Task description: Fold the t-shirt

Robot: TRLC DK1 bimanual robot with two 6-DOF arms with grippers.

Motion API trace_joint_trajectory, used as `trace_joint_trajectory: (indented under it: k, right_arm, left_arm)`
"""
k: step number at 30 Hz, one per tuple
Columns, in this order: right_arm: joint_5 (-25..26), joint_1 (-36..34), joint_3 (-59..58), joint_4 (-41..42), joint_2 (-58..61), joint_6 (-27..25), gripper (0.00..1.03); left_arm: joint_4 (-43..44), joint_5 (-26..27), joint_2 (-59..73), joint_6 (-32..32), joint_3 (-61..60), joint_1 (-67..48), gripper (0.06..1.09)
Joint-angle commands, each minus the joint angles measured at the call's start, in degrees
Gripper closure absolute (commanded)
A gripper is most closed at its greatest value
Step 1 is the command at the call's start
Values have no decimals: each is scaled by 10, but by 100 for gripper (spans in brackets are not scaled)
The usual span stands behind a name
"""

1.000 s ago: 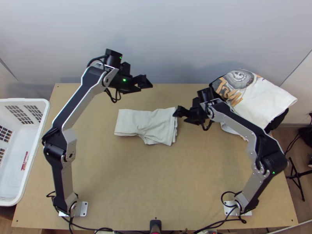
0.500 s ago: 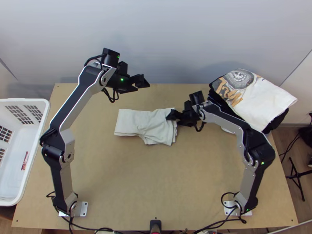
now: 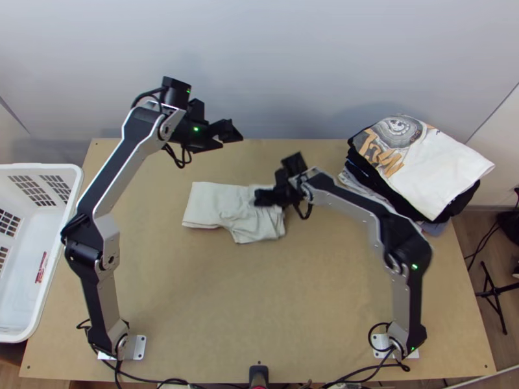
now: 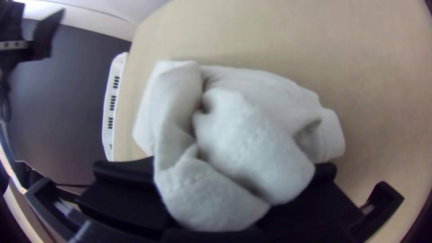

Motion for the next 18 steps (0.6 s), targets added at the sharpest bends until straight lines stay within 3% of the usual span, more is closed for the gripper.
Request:
trace_joint_trajectory:
  k: [1,9,18]
  right_arm:
    - [-10,-26,38,-57,-87,-11,100]
    - [-62,-118,148,-160,-196,-5,100]
    - [-164,-337,365,-240,-167,20,100]
  left_arm:
    - [-5,1,-5,1,0,24,9]
    - [-5,1,-6,5,0,33,9]
    - [-6,1,-4,4,-1,36,9]
